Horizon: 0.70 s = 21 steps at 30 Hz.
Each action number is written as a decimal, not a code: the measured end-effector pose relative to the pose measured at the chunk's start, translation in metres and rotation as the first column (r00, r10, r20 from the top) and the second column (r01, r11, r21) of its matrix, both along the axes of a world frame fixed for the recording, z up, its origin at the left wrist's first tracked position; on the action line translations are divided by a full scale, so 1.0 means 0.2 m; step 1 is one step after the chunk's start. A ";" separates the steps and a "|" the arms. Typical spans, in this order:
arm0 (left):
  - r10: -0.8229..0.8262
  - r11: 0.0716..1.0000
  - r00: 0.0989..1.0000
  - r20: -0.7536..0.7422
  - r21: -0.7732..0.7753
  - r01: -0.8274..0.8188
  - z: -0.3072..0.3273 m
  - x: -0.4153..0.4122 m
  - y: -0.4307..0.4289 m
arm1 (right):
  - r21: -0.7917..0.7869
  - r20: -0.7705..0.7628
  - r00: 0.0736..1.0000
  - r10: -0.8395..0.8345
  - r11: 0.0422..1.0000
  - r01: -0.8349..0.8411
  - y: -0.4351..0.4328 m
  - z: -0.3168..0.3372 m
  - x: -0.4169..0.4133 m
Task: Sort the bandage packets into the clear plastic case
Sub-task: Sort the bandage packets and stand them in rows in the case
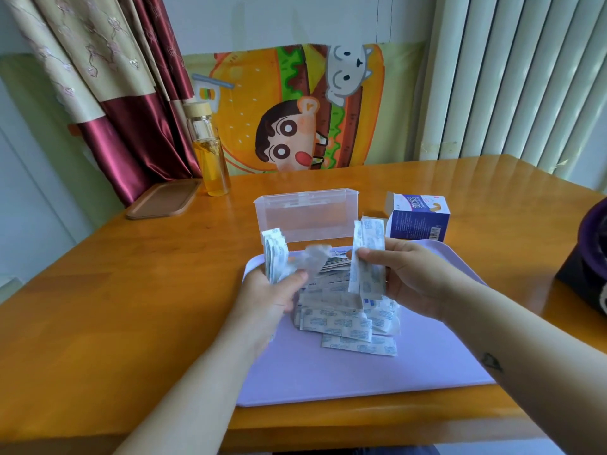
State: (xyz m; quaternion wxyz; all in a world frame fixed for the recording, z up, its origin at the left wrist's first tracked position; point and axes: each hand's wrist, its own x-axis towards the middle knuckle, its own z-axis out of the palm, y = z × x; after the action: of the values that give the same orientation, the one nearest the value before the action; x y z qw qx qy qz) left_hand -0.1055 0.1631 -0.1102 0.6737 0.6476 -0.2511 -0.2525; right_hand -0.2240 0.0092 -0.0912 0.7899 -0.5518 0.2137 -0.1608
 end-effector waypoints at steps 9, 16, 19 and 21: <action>-0.349 0.832 0.702 0.621 0.550 -0.072 -0.05 0.31 0.14 | 0.023 -0.062 0.994 0.088 0.996 -0.086 0.07 -0.04 0.08; -0.576 0.659 0.633 0.518 0.752 -0.016 -0.06 0.39 0.16 | 0.031 -0.066 0.991 0.118 0.993 -0.116 0.13 -0.06 0.14; -0.589 0.646 0.636 0.499 0.764 -0.001 0.00 0.40 0.18 | 0.019 -0.076 0.990 0.123 0.992 -0.122 0.13 -0.06 0.15; -0.565 0.673 0.685 0.459 0.737 0.061 0.02 0.40 0.20 | 0.016 -0.078 0.990 0.116 0.993 -0.115 0.13 -0.06 0.14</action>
State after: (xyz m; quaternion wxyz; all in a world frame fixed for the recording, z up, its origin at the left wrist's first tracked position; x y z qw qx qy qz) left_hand -0.0249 0.2037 -0.1054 0.2017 0.8310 -0.4777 -0.2012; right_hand -0.1951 0.0355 -0.1039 0.7922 -0.5643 0.2133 -0.0920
